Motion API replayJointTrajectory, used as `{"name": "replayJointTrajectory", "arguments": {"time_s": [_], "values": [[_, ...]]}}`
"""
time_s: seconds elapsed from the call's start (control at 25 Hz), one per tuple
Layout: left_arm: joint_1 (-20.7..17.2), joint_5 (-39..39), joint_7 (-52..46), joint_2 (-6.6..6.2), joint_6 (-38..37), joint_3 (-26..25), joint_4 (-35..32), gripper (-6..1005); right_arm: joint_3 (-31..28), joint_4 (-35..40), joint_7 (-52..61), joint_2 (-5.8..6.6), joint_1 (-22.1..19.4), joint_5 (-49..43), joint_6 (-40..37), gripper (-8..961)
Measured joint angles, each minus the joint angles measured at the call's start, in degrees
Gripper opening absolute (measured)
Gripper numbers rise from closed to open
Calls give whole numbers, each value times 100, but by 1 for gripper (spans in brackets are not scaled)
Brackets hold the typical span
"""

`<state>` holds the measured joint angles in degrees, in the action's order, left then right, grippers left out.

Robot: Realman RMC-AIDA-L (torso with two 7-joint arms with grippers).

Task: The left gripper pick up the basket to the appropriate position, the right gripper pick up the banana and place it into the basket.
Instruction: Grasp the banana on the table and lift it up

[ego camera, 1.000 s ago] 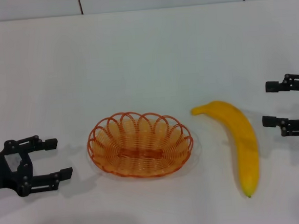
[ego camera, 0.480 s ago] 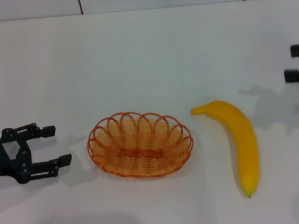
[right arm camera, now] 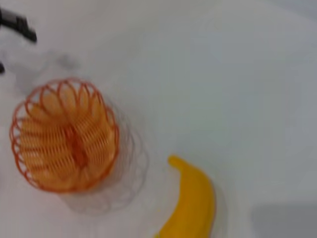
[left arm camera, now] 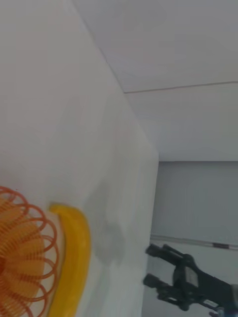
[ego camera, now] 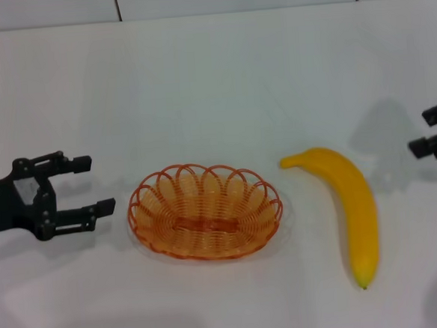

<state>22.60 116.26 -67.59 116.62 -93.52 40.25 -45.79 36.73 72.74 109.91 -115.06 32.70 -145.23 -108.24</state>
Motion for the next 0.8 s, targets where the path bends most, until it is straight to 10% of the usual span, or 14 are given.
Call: {"name": "replayJointTrajectory", "arguments": {"time_s": [0.8], "values": [[134, -17, 18, 18, 46, 0, 219, 826, 874, -1612, 34, -120, 78, 99, 1188, 598]]}}
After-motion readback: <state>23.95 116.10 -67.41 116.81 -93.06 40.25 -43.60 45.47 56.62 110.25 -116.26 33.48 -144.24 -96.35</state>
